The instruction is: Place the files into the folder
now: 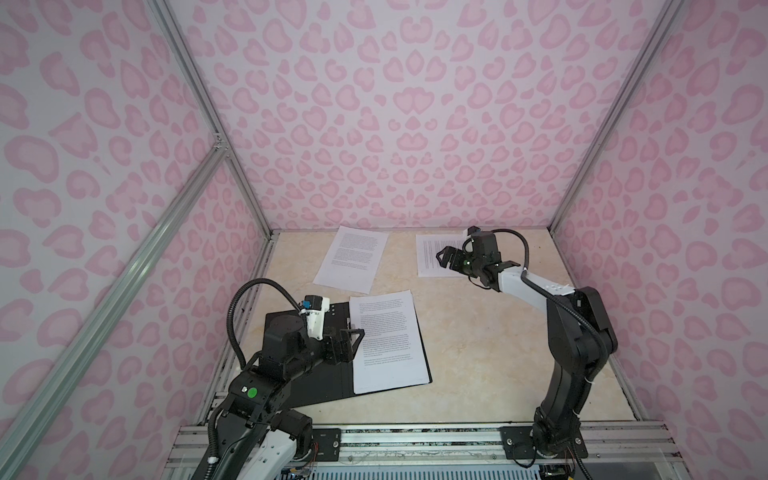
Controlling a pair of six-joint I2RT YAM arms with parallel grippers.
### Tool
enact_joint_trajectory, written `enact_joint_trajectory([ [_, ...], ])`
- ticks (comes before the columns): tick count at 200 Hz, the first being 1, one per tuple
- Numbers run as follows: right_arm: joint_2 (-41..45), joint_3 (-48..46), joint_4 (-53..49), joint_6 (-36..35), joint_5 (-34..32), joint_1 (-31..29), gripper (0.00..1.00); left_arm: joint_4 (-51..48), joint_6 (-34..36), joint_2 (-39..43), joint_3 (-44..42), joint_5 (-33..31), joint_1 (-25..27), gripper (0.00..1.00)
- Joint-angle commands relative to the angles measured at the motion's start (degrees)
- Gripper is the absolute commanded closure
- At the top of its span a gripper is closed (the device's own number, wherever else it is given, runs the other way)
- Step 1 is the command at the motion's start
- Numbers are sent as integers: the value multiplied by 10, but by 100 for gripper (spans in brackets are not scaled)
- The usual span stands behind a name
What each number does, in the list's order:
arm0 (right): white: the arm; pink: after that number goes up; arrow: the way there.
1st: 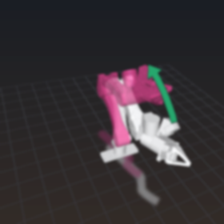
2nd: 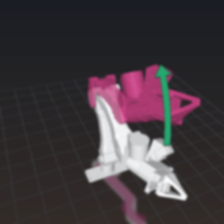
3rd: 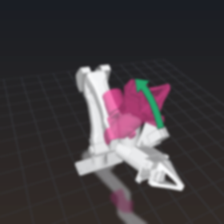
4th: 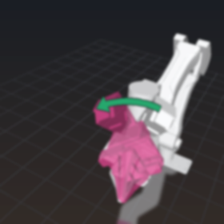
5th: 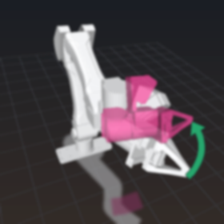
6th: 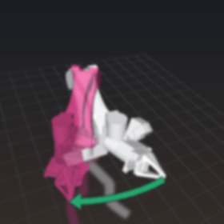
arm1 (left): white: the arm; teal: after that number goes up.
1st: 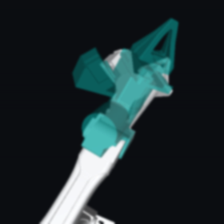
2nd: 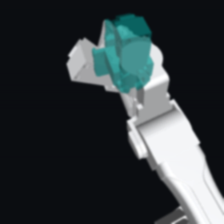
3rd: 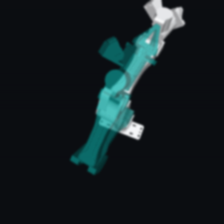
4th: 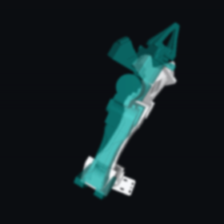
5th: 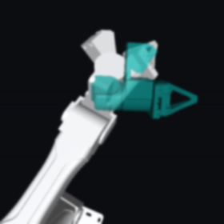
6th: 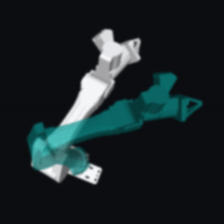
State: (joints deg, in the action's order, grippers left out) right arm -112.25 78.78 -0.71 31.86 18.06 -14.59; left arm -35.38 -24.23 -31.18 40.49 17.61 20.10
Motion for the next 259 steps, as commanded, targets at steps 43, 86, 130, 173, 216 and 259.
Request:
enact_joint_trajectory([
  [43,-143,168,-103,-14,59,68,3,23,3,-2,-9,17,0,3],
  [86,-183,206,-95,-18,87,24,3,22,4,-20,-8,25,-6,3],
  [130,-265,300,-122,-7,114,-18,3,24,4,-31,-8,34,-14,3],
  [173,-296,337,-137,7,113,-44,3,25,4,-34,-8,37,-22,3],
  [216,-195,142,-37,48,116,-15,3,24,4,-33,-8,35,-26,3],
  [259,-7,-194,120,101,136,70,3,25,0,-29,-9,37,-26,3],
])
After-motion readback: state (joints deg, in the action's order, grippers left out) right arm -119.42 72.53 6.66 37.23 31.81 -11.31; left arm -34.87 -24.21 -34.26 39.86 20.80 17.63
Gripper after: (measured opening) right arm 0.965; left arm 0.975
